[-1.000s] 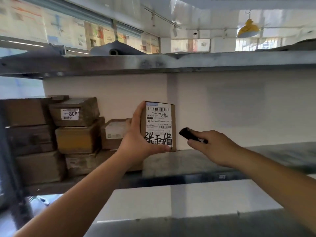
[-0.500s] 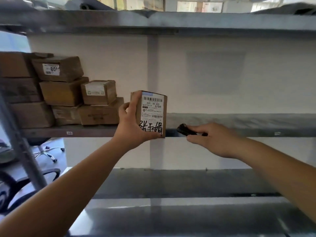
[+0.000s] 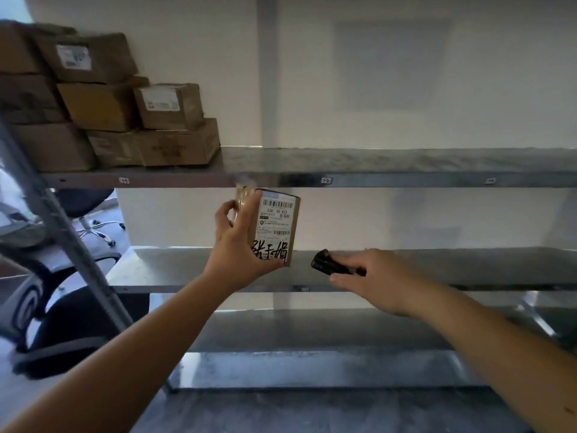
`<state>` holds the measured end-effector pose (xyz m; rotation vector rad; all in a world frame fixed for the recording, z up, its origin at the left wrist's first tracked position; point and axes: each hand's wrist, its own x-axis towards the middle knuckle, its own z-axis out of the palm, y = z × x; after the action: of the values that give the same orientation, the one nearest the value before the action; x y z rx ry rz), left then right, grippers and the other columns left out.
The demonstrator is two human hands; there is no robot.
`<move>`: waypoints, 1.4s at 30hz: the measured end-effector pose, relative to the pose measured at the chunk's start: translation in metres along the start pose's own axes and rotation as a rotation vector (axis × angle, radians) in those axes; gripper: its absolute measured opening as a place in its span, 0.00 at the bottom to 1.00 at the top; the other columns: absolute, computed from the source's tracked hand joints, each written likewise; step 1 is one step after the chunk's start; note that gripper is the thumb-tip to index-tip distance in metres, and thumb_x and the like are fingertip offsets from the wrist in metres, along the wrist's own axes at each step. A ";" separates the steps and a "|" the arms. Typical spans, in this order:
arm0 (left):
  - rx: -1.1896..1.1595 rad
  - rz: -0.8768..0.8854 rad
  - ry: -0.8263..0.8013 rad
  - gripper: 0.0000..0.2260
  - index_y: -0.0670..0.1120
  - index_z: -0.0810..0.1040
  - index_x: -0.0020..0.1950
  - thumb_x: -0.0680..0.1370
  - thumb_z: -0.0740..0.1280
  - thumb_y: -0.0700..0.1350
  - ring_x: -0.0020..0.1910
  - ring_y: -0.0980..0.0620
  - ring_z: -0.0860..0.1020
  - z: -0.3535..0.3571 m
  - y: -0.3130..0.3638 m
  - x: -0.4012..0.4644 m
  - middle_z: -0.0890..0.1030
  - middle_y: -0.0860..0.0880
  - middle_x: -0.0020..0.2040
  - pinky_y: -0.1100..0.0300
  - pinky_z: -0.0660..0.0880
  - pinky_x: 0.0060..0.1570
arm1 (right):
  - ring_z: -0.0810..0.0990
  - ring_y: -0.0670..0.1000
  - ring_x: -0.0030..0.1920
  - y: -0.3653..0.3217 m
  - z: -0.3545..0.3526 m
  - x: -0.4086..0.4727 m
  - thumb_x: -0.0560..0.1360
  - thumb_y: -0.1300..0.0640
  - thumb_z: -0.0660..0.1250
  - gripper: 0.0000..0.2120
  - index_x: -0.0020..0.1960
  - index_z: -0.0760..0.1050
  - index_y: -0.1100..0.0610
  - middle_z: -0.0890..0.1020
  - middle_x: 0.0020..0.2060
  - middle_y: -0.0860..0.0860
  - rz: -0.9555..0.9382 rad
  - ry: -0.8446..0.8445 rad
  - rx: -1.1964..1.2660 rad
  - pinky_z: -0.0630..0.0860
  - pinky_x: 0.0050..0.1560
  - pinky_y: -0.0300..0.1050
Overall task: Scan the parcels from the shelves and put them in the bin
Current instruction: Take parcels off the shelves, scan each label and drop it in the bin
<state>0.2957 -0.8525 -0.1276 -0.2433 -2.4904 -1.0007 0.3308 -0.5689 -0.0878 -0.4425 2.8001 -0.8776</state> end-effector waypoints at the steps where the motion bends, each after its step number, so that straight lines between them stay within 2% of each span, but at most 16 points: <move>1: 0.007 -0.012 -0.016 0.60 0.77 0.48 0.76 0.60 0.87 0.55 0.76 0.39 0.63 0.002 -0.003 -0.006 0.49 0.53 0.79 0.39 0.76 0.69 | 0.79 0.43 0.37 0.001 0.005 -0.005 0.79 0.38 0.68 0.23 0.73 0.72 0.35 0.82 0.40 0.42 0.001 -0.029 -0.008 0.71 0.37 0.37; 3: 0.027 -0.039 -0.048 0.60 0.79 0.47 0.75 0.60 0.87 0.54 0.76 0.39 0.63 0.005 -0.009 -0.018 0.48 0.53 0.79 0.39 0.76 0.68 | 0.79 0.43 0.35 0.005 0.015 -0.015 0.79 0.38 0.68 0.24 0.74 0.72 0.37 0.82 0.39 0.43 0.013 -0.079 -0.021 0.71 0.37 0.38; 6: 0.053 -0.071 -0.082 0.60 0.79 0.47 0.74 0.61 0.87 0.54 0.76 0.38 0.64 0.009 -0.016 -0.037 0.48 0.54 0.78 0.40 0.77 0.68 | 0.82 0.47 0.40 0.006 0.029 -0.028 0.79 0.36 0.67 0.23 0.73 0.73 0.36 0.83 0.42 0.43 0.025 -0.112 -0.083 0.74 0.40 0.44; 9: 0.079 -0.076 -0.084 0.59 0.74 0.49 0.78 0.61 0.87 0.56 0.74 0.38 0.66 0.011 -0.022 -0.051 0.49 0.53 0.78 0.40 0.77 0.68 | 0.82 0.44 0.43 0.007 0.039 -0.034 0.78 0.35 0.67 0.23 0.72 0.73 0.34 0.83 0.44 0.41 0.027 -0.120 -0.078 0.76 0.44 0.43; 12: 0.069 -0.092 -0.080 0.59 0.74 0.49 0.78 0.60 0.87 0.58 0.75 0.38 0.65 0.011 -0.024 -0.062 0.49 0.52 0.79 0.39 0.76 0.68 | 0.81 0.43 0.45 0.010 0.046 -0.038 0.78 0.34 0.67 0.24 0.73 0.72 0.34 0.83 0.48 0.39 0.016 -0.131 -0.076 0.78 0.51 0.42; 15: 0.060 -0.102 -0.071 0.61 0.72 0.48 0.79 0.59 0.87 0.60 0.75 0.38 0.65 0.007 -0.029 -0.073 0.49 0.53 0.79 0.39 0.73 0.71 | 0.80 0.41 0.46 0.009 0.052 -0.047 0.78 0.34 0.67 0.25 0.73 0.72 0.35 0.83 0.51 0.38 0.017 -0.170 -0.106 0.77 0.48 0.42; 20: 0.071 -0.109 -0.083 0.59 0.76 0.48 0.77 0.61 0.87 0.57 0.75 0.37 0.64 0.001 -0.029 -0.086 0.49 0.51 0.79 0.37 0.75 0.68 | 0.82 0.43 0.51 0.012 0.060 -0.057 0.77 0.32 0.66 0.25 0.73 0.72 0.35 0.84 0.55 0.39 0.016 -0.172 -0.083 0.79 0.60 0.48; 23: 0.064 -0.122 -0.089 0.60 0.78 0.47 0.75 0.60 0.87 0.57 0.75 0.37 0.63 -0.001 -0.028 -0.092 0.50 0.50 0.79 0.36 0.75 0.68 | 0.83 0.45 0.51 0.009 0.062 -0.062 0.77 0.32 0.66 0.26 0.74 0.71 0.34 0.84 0.56 0.39 0.013 -0.177 -0.090 0.79 0.61 0.50; 27: 0.035 -0.138 -0.093 0.60 0.76 0.49 0.77 0.59 0.87 0.58 0.75 0.37 0.63 -0.005 -0.027 -0.096 0.50 0.50 0.79 0.36 0.75 0.68 | 0.82 0.47 0.53 0.004 0.063 -0.066 0.78 0.34 0.66 0.25 0.74 0.71 0.35 0.83 0.58 0.41 0.009 -0.174 -0.090 0.79 0.62 0.51; 30: 0.005 -0.160 -0.089 0.60 0.79 0.47 0.76 0.59 0.87 0.58 0.76 0.38 0.63 -0.005 -0.027 -0.102 0.50 0.50 0.80 0.36 0.75 0.69 | 0.83 0.48 0.52 0.006 0.067 -0.068 0.78 0.33 0.66 0.25 0.74 0.70 0.34 0.83 0.55 0.42 0.021 -0.164 -0.095 0.79 0.60 0.50; 32: -0.041 -0.172 -0.081 0.61 0.80 0.46 0.74 0.59 0.88 0.56 0.76 0.41 0.62 -0.004 -0.025 -0.106 0.51 0.50 0.79 0.41 0.74 0.69 | 0.82 0.45 0.47 0.008 0.070 -0.070 0.79 0.34 0.66 0.26 0.75 0.70 0.34 0.81 0.53 0.39 0.043 -0.153 -0.089 0.79 0.52 0.44; 34: -0.099 -0.177 -0.076 0.61 0.80 0.45 0.74 0.60 0.88 0.54 0.73 0.46 0.64 -0.001 -0.021 -0.109 0.53 0.50 0.78 0.47 0.74 0.68 | 0.78 0.42 0.43 0.011 0.073 -0.070 0.80 0.35 0.65 0.26 0.76 0.69 0.36 0.78 0.50 0.37 0.067 -0.124 -0.080 0.74 0.43 0.39; 36: -0.157 -0.204 -0.065 0.63 0.77 0.46 0.76 0.59 0.88 0.53 0.68 0.50 0.65 0.004 -0.016 -0.112 0.56 0.49 0.77 0.52 0.73 0.67 | 0.77 0.40 0.45 0.016 0.076 -0.070 0.80 0.36 0.66 0.26 0.77 0.69 0.36 0.77 0.50 0.38 0.084 -0.078 -0.070 0.73 0.43 0.39; 39: -0.231 -0.241 -0.087 0.64 0.70 0.48 0.80 0.57 0.88 0.54 0.66 0.54 0.65 0.018 -0.013 -0.120 0.61 0.49 0.75 0.56 0.69 0.65 | 0.79 0.43 0.49 0.026 0.083 -0.071 0.80 0.36 0.66 0.26 0.76 0.69 0.37 0.80 0.57 0.43 0.128 -0.015 -0.035 0.78 0.51 0.43; 42: -0.315 -0.241 -0.144 0.65 0.67 0.51 0.81 0.54 0.89 0.58 0.69 0.55 0.67 0.036 -0.013 -0.123 0.65 0.51 0.74 0.50 0.69 0.71 | 0.78 0.41 0.44 0.038 0.091 -0.075 0.80 0.37 0.67 0.25 0.76 0.69 0.36 0.80 0.53 0.42 0.193 0.065 -0.013 0.74 0.41 0.39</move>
<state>0.3886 -0.8372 -0.2153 -0.1152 -2.5222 -1.5269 0.4152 -0.5627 -0.1774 -0.1445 2.8484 -0.8453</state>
